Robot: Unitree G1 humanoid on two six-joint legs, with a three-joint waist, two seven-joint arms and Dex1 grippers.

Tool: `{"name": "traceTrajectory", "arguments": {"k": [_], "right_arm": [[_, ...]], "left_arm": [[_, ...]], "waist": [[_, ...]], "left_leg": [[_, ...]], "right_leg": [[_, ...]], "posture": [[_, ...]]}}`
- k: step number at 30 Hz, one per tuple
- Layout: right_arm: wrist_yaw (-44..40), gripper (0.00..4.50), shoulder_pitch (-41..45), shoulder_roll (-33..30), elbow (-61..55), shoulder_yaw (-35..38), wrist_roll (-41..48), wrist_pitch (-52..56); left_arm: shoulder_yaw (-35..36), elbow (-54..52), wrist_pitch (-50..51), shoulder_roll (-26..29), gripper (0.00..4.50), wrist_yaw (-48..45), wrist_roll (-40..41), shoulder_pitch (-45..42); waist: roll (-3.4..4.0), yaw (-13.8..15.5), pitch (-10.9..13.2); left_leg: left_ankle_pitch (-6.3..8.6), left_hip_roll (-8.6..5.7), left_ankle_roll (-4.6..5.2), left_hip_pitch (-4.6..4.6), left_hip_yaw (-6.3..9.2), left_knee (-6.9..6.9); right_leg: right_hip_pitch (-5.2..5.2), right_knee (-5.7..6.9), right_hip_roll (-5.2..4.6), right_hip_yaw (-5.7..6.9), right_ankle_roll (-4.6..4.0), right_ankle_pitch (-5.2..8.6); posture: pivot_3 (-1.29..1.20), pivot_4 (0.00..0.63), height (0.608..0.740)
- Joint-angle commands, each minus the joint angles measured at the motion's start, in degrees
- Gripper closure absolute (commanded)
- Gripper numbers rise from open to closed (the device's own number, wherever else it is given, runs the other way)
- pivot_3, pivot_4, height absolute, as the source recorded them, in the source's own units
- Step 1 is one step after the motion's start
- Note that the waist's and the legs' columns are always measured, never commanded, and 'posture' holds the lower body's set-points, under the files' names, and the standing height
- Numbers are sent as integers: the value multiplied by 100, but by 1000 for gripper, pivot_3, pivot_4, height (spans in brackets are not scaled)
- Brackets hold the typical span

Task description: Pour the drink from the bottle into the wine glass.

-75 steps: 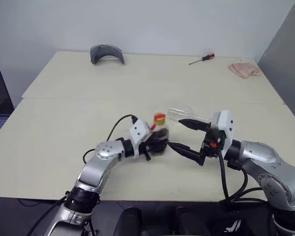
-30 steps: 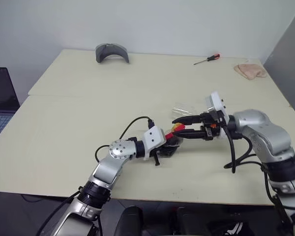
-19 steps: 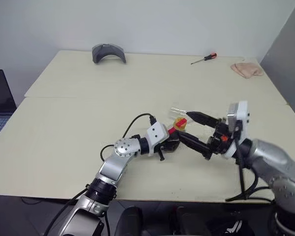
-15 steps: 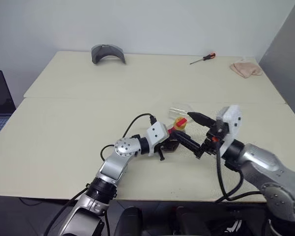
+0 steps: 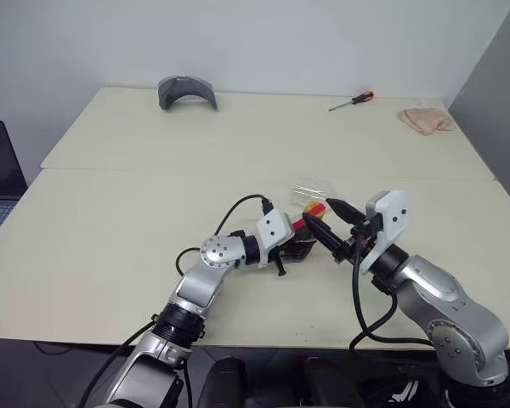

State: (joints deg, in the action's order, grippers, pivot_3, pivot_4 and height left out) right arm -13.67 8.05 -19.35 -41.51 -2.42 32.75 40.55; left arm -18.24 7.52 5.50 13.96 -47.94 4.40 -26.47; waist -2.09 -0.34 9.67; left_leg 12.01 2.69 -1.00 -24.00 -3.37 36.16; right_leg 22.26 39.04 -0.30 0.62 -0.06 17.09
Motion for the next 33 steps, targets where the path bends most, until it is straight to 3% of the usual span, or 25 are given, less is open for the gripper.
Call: {"name": "traceTrajectory", "arguments": {"k": [1,3,7,11,16,19,22,27,31,33], "right_arm": [[41,2701,65,19,-9,200,-40,-135],[18,3262,101,49,1,256,25,-138],[-234,3271,177,60,136,480,406,-142],[-1524,3271,438,-706,766,610,825,-81],[-3826,3271,1327,-2117,2412,68,374,-463],[-4697,3271,1978,-2393,3203,-271,255,-635],[-4914,3271,2246,-2368,3436,-331,296,-586],[-4222,1567,1804,-2047,2795,159,515,-459],[-2711,92,669,-1547,843,1002,987,-200],[-2058,0,338,-1183,322,989,893,-189]], "left_arm": [[44,-187,-175,-38,3753,-3,49,-71],[47,-193,-170,-41,3753,1,44,-64],[52,-248,-150,-31,3754,1,48,-17],[37,-406,-95,-7,3754,-62,111,74],[-7,-724,13,88,3761,-309,261,207],[-11,-828,42,108,3761,-341,268,254],[-19,-863,67,81,3762,-302,253,278],[-25,-895,89,8,3764,-199,228,321],[38,-791,76,-42,3784,-121,250,299],[41,-752,88,-76,3785,-129,282,275]], "waist": [[0,0,0],[0,0,0],[0,1,0],[0,0,0],[3,-8,2],[2,-6,2],[3,3,2],[3,18,2],[4,40,3],[6,33,4]], "left_leg": [[0,0,0,0,0,0],[0,0,0,0,0,0],[0,0,0,0,0,0],[0,-2,0,0,-3,1],[1,-1,2,5,-3,3],[1,3,3,7,2,-2],[1,6,3,7,4,-4],[1,3,2,1,1,-2],[1,3,1,-8,6,-2],[1,2,0,-11,5,-3]], "right_leg": [[0,0,0,0,0,0],[0,0,0,0,0,0],[0,0,0,0,0,0],[-2,-1,0,-2,0,0],[-3,-2,4,-3,-1,0],[-4,-4,12,-1,-3,0],[-3,-2,15,-1,-5,1],[-2,-5,6,-3,-31,-14],[0,-5,1,3,-26,-12],[5,-3,1,3,-10,-2]], "posture": [[0,150,740],[0,150,740],[0,150,740],[0,150,740],[0,150,740],[0,150,740],[0,150,740],[0,150,740],[0,150,740],[0,150,740]]}}
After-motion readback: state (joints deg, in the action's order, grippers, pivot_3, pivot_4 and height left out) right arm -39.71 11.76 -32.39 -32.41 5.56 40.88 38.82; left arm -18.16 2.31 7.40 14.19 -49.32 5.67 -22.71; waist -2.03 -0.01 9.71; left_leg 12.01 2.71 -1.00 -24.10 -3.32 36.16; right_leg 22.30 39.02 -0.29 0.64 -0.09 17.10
